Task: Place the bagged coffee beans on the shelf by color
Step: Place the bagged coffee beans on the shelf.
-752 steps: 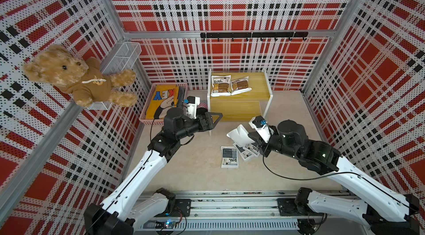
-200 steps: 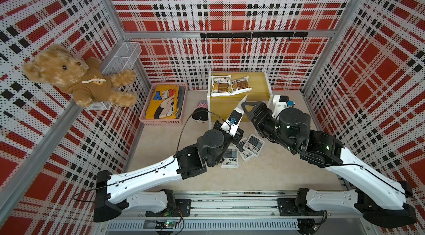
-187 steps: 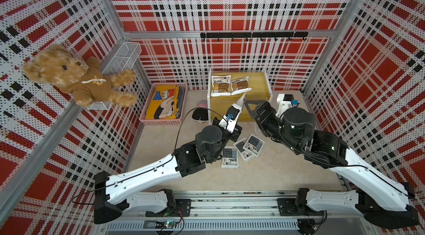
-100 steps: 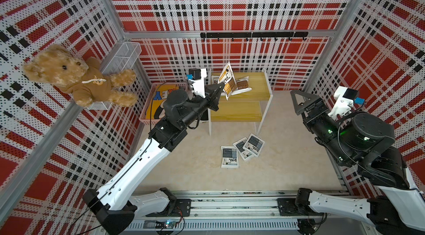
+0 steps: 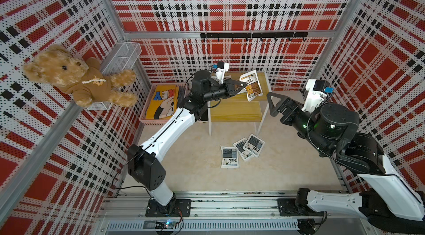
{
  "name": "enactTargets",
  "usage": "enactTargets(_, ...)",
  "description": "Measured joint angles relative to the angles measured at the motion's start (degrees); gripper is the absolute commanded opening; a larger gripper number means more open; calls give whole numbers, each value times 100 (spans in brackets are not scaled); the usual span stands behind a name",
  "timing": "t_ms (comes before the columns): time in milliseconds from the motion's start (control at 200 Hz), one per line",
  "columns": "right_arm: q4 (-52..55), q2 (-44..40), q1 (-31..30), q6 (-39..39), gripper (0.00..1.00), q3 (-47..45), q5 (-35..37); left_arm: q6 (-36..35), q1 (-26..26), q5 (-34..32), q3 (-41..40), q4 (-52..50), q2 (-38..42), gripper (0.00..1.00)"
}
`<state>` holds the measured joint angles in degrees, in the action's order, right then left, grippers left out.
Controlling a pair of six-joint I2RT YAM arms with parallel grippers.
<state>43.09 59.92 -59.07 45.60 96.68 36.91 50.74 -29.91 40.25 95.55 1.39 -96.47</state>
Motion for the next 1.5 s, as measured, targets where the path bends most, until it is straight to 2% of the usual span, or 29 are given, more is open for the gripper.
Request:
enactTargets(230, -28, -284, 33, -15, 100, -125, 28, 332, 0, 221, 710, 151, -411, 0)
enactTargets(466, -55, -363, 55, -15, 100, -238, 94, 459, -7, 291, 977, 195, -732, 0)
enactTargets(711, -107, -358, 114, -15, 100, -310, 133, 439, -4, 251, 1484, -219, -1182, 0)
enactTargets(1187, -144, -433, 155, 0, 100, -446, 188, 455, 7, 129, 1554, -538, -1346, 0)
enactTargets(1253, -146, -433, 160, 9, 100, -474, 186, 455, 15, 127, 1554, -555, -1355, 4)
enactTargets(1278, -149, -433, 162, 11, 100, -487, 186, 455, 22, 127, 1556, -564, -1355, 8)
enactTargets(1393, -186, -433, 190, 37, 100, -568, 173, 463, 33, 120, 1602, -592, -1366, 12)
enactTargets(1448, -212, -431, 199, 52, 100, -610, 166, 479, 37, 105, 1650, -597, -1381, 20)
enactTargets(1498, -227, -428, 214, 59, 100, -643, 142, 481, 37, 107, 1687, -603, -1386, 22)
